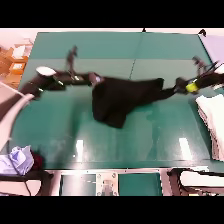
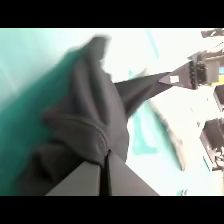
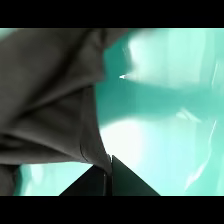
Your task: Fold the shirts.
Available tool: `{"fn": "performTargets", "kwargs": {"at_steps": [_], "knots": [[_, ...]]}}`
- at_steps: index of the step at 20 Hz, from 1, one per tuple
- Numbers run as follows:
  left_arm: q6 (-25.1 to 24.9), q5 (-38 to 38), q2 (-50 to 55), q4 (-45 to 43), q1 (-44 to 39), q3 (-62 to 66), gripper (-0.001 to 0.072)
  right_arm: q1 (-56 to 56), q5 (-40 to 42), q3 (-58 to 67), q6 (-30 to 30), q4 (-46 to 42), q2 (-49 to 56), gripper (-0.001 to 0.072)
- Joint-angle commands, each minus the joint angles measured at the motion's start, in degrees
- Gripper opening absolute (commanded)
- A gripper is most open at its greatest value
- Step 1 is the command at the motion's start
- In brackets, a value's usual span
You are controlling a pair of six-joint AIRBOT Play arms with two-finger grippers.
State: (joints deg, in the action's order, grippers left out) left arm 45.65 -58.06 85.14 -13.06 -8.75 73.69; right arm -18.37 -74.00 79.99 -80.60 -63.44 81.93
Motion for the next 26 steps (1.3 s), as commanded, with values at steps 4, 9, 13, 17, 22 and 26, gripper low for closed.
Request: {"fn": "performTargets", "kwargs": {"at_steps": [4, 9, 13, 17, 22, 26], "knots": [[11.80, -9.07, -21.46, -16.24, 6.67, 22.25, 0.0029, -5.73, -4.81, 31.15, -4.94, 6.10, -10.56, 0.0012], [16.39, -18.32, -31.01, -21.99, 6.67, 29.57, 0.0030, -5.73, 2.49, 38.34, -4.90, 6.21, -21.88, 0.0012], [22.91, -28.44, -31.15, -27.10, 6.67, 24.50, 0.0030, -5.66, -3.26, 29.94, -4.87, 9.60, -25.20, 0.0012], [22.23, -23.23, -31.12, -27.26, 6.67, 5.38, 0.0030, -2.43, -6.64, 8.63, -2.73, 10.36, -26.73, 0.0012], [18.18, -6.86, -31.06, -27.10, 6.67, -22.99, 0.0030, 3.96, 2.32, -24.37, 0.76, 10.51, -26.82, 0.0013], [18.45, 5.66, -29.46, -28.89, 6.67, -32.61, 0.0498, 6.08, 13.20, -38.99, 1.81, 10.56, -23.02, 0.0013]]}}
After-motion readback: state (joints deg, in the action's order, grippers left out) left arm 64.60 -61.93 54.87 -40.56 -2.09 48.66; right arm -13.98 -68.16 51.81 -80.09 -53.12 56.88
